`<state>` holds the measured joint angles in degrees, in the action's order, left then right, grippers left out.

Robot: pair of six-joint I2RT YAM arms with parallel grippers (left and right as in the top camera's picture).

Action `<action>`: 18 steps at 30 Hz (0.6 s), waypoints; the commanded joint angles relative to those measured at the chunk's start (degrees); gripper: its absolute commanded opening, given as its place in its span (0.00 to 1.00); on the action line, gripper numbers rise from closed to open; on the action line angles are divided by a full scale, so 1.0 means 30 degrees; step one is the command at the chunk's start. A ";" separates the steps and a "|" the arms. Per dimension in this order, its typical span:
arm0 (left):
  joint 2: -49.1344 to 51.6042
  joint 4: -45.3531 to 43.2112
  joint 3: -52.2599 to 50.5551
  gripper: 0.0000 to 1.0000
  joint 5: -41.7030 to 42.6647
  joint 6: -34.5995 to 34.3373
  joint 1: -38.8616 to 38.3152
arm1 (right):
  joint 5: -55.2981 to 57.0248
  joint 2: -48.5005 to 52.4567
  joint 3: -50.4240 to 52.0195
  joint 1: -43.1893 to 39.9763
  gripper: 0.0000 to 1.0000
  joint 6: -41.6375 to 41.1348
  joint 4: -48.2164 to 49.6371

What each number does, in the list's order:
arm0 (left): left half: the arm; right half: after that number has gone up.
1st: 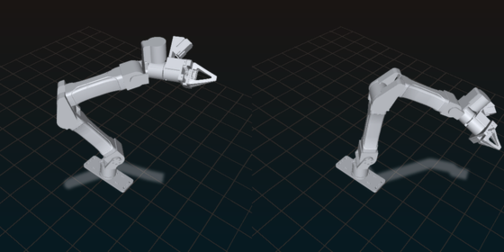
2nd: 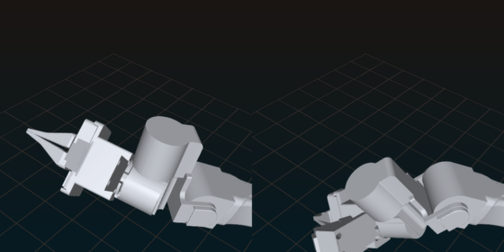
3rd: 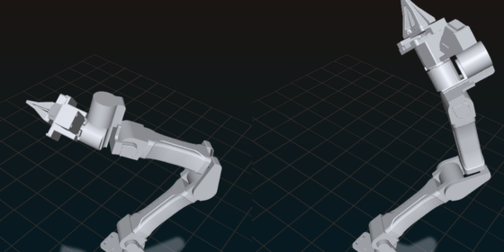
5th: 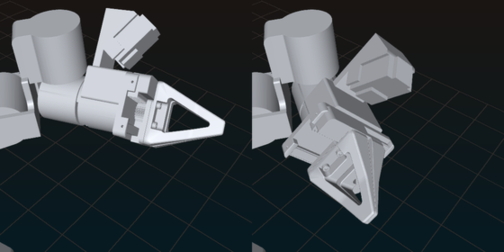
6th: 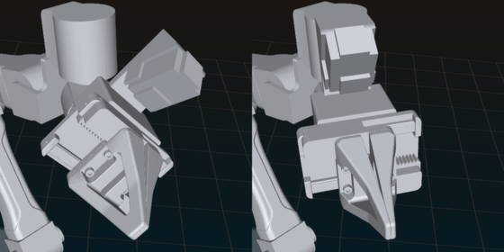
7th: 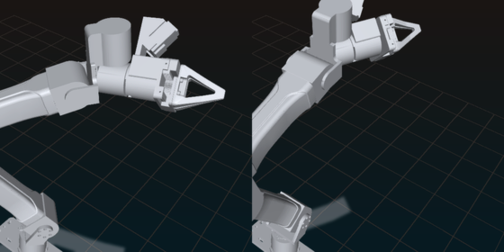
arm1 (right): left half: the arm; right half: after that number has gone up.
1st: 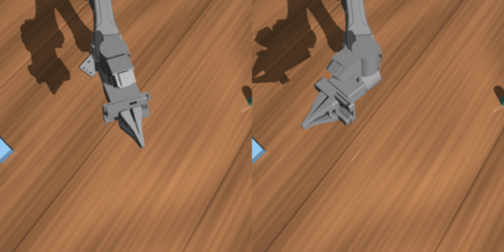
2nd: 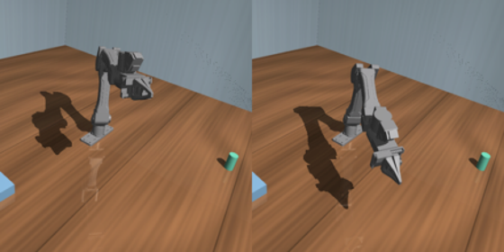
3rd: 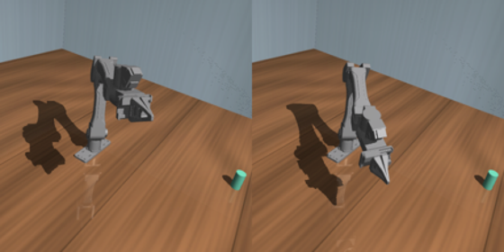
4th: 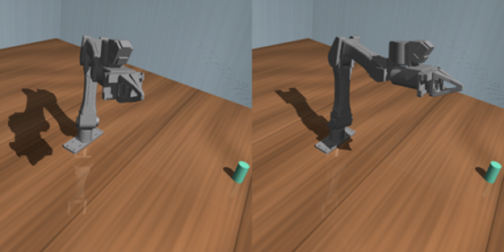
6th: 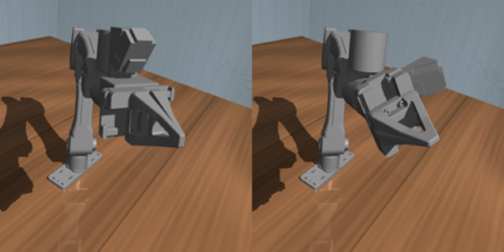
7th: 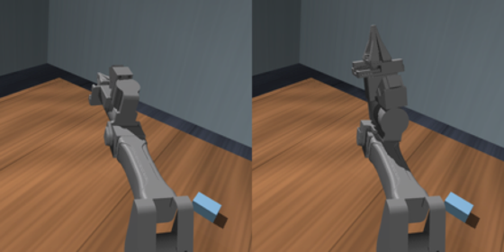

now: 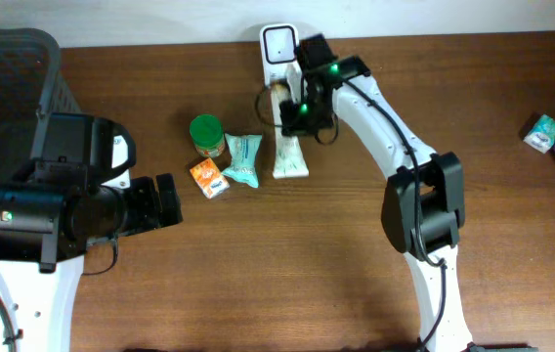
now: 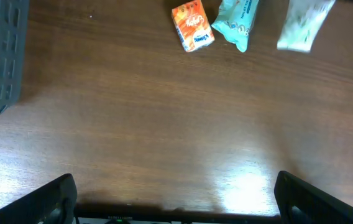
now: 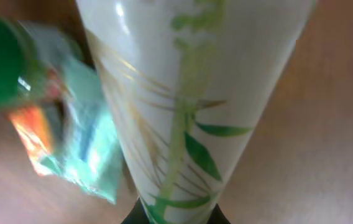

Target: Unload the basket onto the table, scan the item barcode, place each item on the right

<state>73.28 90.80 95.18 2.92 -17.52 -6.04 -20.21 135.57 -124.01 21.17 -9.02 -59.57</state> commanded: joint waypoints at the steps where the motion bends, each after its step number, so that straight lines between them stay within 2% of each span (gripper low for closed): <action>1: -0.0182 -0.0022 0.0066 0.99 -0.0138 0.0160 0.0029 | -0.0044 -0.0168 -0.0860 -0.0408 0.04 -0.0182 0.1843; 8: -0.0182 -0.0022 0.0066 0.99 -0.0131 0.0160 0.0029 | 0.0058 -0.0124 -0.0860 -0.0583 0.04 -0.0168 0.7963; 10: -0.0182 -0.0022 0.0066 0.99 -0.0131 0.0160 0.0029 | 0.1188 -0.0058 -0.0845 -0.0583 0.04 -0.0175 0.9049; 12: -0.0182 -0.0022 0.0066 0.99 -0.0138 0.0160 0.0029 | 0.2732 -0.0007 -0.0845 -0.0583 0.04 -0.0175 0.9537; 18: -0.0182 -0.0022 0.0066 0.99 -0.0138 0.0160 0.0029 | 0.2965 0.0947 -0.0845 -0.0597 0.04 -0.0357 1.0644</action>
<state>73.28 90.80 95.18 2.92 -17.52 -6.04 -12.10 137.38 -124.88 19.53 -9.30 -28.47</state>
